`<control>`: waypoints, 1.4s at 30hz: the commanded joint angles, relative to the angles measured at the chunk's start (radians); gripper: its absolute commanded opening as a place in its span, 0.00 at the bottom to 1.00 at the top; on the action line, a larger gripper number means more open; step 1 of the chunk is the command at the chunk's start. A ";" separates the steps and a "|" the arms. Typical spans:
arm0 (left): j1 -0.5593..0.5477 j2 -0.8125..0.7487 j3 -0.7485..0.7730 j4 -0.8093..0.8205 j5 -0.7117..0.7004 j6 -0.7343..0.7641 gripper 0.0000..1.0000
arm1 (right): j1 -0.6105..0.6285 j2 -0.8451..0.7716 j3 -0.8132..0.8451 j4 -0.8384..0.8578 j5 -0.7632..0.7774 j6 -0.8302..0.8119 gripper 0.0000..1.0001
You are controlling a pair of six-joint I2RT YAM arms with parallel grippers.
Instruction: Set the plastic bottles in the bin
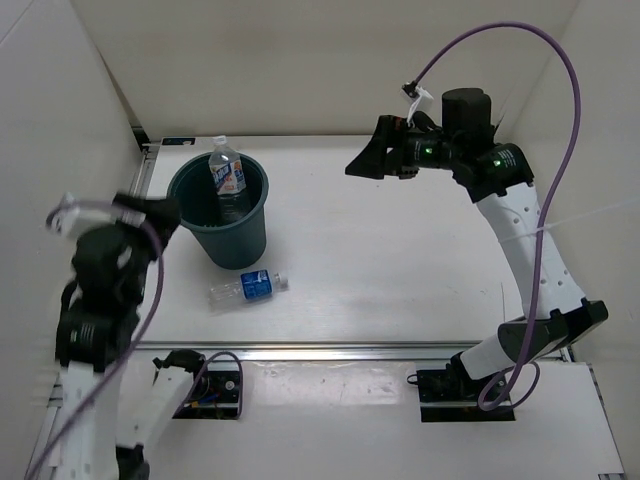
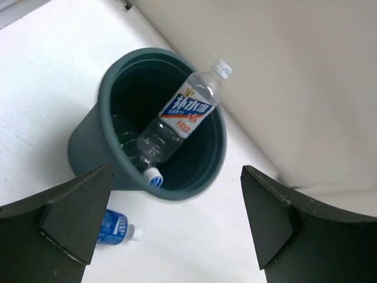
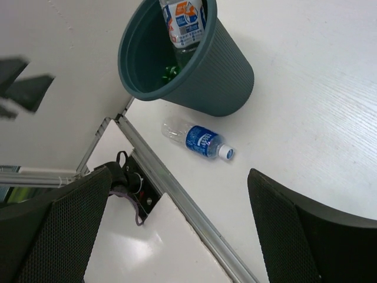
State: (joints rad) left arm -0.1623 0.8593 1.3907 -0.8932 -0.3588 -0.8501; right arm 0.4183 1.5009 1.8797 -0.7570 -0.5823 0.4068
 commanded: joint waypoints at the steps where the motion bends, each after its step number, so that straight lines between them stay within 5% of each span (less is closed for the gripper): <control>1: -0.002 -0.221 -0.264 -0.053 0.056 -0.126 1.00 | -0.016 -0.053 -0.017 0.024 0.009 -0.019 1.00; 6: -0.002 -0.394 -0.560 -0.122 0.219 -0.542 1.00 | -0.016 -0.053 -0.039 0.024 0.009 -0.019 1.00; 11: -0.002 -0.467 -0.910 0.083 0.391 -0.779 1.00 | -0.016 -0.044 -0.039 -0.001 -0.004 -0.019 1.00; 32: -0.002 0.041 -0.975 0.344 0.414 -0.770 1.00 | -0.099 -0.105 -0.036 -0.090 0.029 -0.088 1.00; 37: -0.002 -0.009 -1.104 0.353 0.504 -0.813 0.59 | -0.108 -0.105 -0.036 -0.090 0.029 -0.088 1.00; 42: 0.007 -0.354 -1.182 0.326 0.551 -0.912 0.44 | -0.108 -0.085 -0.045 -0.090 0.029 -0.088 1.00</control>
State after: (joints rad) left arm -0.1581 0.6609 0.2436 -0.4938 0.1383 -1.6955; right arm 0.3141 1.4216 1.8450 -0.8524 -0.5518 0.3351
